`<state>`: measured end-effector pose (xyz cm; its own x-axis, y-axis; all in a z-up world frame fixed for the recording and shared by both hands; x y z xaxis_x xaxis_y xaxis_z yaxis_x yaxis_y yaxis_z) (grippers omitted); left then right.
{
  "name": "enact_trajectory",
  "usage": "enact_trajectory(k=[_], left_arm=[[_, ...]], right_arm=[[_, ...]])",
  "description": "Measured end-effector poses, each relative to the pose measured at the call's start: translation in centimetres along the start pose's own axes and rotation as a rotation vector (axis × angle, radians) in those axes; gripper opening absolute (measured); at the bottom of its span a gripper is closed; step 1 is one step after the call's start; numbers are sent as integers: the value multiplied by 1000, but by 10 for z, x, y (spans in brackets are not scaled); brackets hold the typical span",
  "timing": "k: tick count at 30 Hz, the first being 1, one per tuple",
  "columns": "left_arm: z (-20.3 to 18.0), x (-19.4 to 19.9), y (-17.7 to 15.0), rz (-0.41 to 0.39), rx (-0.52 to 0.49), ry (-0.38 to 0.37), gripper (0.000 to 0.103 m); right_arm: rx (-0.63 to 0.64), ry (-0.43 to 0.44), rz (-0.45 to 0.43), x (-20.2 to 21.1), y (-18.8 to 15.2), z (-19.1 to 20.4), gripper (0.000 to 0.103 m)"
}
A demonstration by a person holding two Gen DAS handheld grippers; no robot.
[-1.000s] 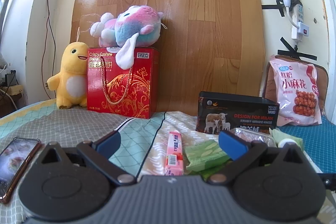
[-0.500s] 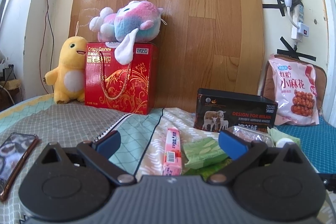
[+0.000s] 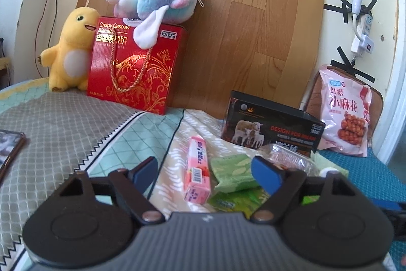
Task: Organize snacks
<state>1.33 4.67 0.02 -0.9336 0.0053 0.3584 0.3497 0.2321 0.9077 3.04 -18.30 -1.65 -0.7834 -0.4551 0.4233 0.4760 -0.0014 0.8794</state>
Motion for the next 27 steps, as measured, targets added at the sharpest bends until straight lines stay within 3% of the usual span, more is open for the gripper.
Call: enact_trajectory(k=[4,5,8,15,20,22,23,24,27], left_arm=[[2,0,0,2,15,-9,82],[2,-1,1,4,20,-11,82],[3,-2,1,11,26,-17,82],[0,-1,0,10,20,-30,82],[0,-1,0,17,23,-35,82],[0,-1,0,21,21,-36,82],[0,-2,0,21,19,-36,82],[-1,-1,-1,21,17,-37,83],[-2,0,-1,17,10,-39,84]], right_arm=[[-27,62,82,-24,2,4,74],[-33,85,89,-27,1,6,66],[-17,91,93,-29,0,13,27],[78,84,88,-1,-17,29,10],[137,97,101,23,-41,34,11],[111,77,95,27,-44,26,28],[87,62,92,28,-45,20,53],[61,47,79,30,-46,14,63],[-4,14,73,30,-49,-3,63]])
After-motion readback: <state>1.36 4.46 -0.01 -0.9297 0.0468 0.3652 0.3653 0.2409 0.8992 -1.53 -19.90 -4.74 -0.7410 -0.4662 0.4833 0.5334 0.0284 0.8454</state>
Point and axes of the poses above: each gripper's, at about its wrist camera, not at the fingertips, and x roughly against the way its jaws point, z to its left, y to its top, the point moved 6 cm from there along -x, roughly the way its jaws point
